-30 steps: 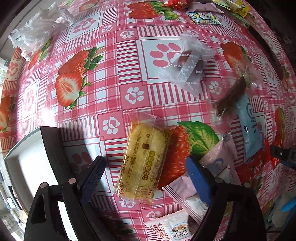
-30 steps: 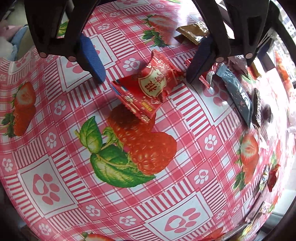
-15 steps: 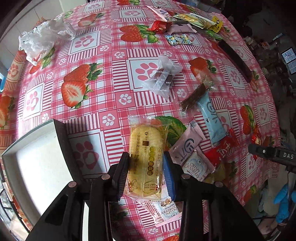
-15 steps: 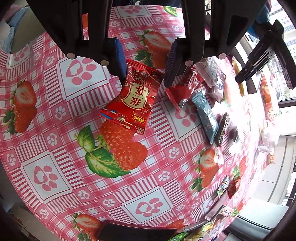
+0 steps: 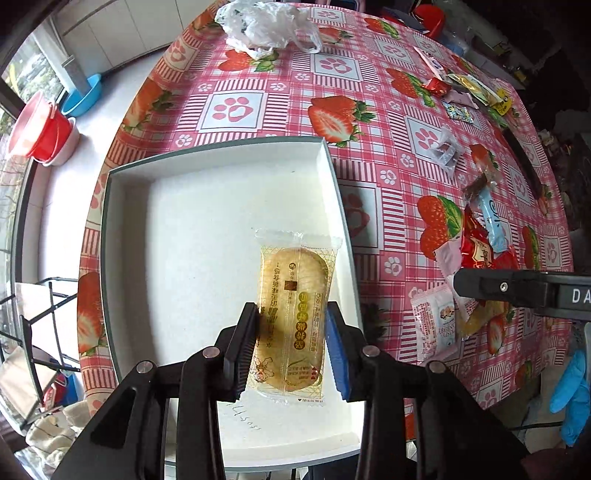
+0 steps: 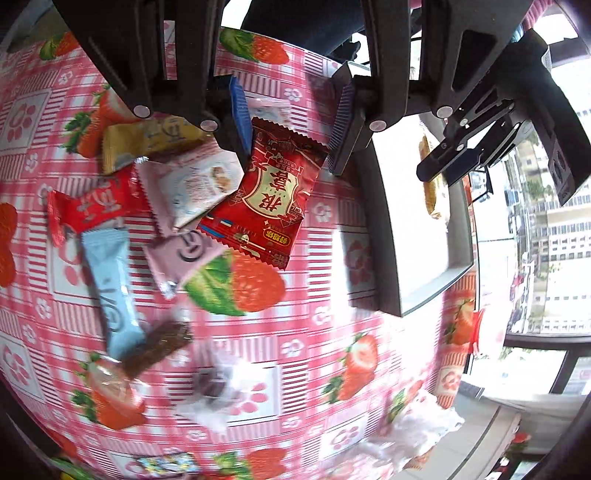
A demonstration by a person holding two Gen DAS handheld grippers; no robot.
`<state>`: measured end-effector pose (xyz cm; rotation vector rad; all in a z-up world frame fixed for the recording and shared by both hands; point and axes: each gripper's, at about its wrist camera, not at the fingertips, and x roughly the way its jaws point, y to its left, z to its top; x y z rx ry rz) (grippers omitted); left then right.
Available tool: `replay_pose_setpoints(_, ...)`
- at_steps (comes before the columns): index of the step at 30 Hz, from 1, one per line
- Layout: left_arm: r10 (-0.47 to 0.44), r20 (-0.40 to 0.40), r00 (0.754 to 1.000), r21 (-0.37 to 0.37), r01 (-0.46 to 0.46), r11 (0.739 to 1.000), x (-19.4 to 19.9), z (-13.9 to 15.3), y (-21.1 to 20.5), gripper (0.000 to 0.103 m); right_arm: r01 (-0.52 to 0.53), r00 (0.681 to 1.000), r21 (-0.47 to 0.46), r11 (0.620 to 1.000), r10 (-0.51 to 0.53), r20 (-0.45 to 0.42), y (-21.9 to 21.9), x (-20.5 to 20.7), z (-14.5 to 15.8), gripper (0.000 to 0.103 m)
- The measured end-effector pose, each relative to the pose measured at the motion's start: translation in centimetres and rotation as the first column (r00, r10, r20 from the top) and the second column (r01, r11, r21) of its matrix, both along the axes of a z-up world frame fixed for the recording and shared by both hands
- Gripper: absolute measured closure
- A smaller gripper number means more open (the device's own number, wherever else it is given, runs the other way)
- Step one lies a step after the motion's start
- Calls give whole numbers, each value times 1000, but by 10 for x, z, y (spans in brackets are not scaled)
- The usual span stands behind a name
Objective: Organize snacks
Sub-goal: 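Carry both snacks over the white tray and open both tools to drop them, then grasp the pink snack bar with the left tool while the right tool grasps another red packet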
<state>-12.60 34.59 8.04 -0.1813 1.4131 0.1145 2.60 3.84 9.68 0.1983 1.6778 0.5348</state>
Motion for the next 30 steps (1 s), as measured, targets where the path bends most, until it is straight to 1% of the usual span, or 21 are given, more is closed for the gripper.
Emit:
replay_pose_setpoints(3,78,-21,997,12,-77,997,-17,-7,26,64,-131,991,44,990,131,3,56,-8,6,62)
replay_pose_setpoints(6,128,-39,991,24,-127,992,-30,-14,44,64,-240,971,61,969,240,5,101,-19,7,62)
replay_pose_setpoints(8,146,-57,988,42,-143,989,-37,-21,52,63,-292,956,60,955,292,-1,116,-26,4,62)
replay_pose_setpoints(10,157,-78,984,79,-151,985,-41,-29,56,60,-331,943,47,942,332,-21,122,-37,0,57)
replay_pose_setpoints(11,162,-88,983,88,-155,984,-42,-33,59,53,-345,938,32,938,346,-30,120,-41,-2,52)
replay_pose_setpoints(12,168,-97,981,91,-159,983,-44,-37,61,47,-351,936,13,936,351,-34,119,-43,-4,33)
replay_pose_setpoints(13,171,-104,980,93,-162,982,-45,-41,63,45,-350,936,-8,937,349,-34,115,-43,-4,23)
replay_pose_setpoints(14,171,-112,979,97,-160,982,-46,-45,65,43,-336,942,-28,942,335,-29,110,-40,-4,14)
replay_pose_setpoints(15,169,-122,978,104,-157,982,-45,-49,66,42,-317,948,-44,947,316,-26,107,-39,-5,14)
replay_pose_setpoints(17,161,-135,978,125,-145,982,-44,-56,71,40,-260,965,-63,964,257,-44,85,-29,-11,14)
replay_pose_setpoints(18,157,-137,978,139,-138,981,-42,-59,73,36,-221,975,-75,972,217,-51,69,-26,-13,14)
replay_pose_setpoints(20,142,-117,983,127,-127,984,-40,-58,79,36,-140,989,-105,985,133,-65,37,-19,-18,14)
replay_pose_setpoints(21,133,-114,985,136,-117,984,-36,-58,80,35,-96,994,-124,988,87,-73,19,-16,-21,14)
replay_pose_setpoints(23,113,-114,987,177,-91,980,-28,-56,80,35,-9,997,-164,986,-4,-83,-17,-13,-25,14)
replay_pose_setpoints(24,100,-119,988,212,-73,974,-24,-54,77,35,33,995,-187,982,-50,-85,-35,-12,-28,14)
replay_pose_setpoints(25,81,-117,990,223,-54,973,-18,-52,75,35,75,992,-213,974,-95,-87,-52,-11,-31,14)
replay_pose_setpoints(27,46,-87,995,203,-28,979,-16,-40,69,35,171,975,-264,949,-202,-95,-98,-10,-39,14)
replay_pose_setpoints(28,29,-70,997,190,-16,982,-15,-33,64,35,220,961,-277,935,-256,-100,-114,-9,-42,14)
replay_pose_setpoints(30,-9,-38,999,181,16,983,-11,-19,53,34,324,923,-299,897,-370,-108,-144,-7,-47,14)
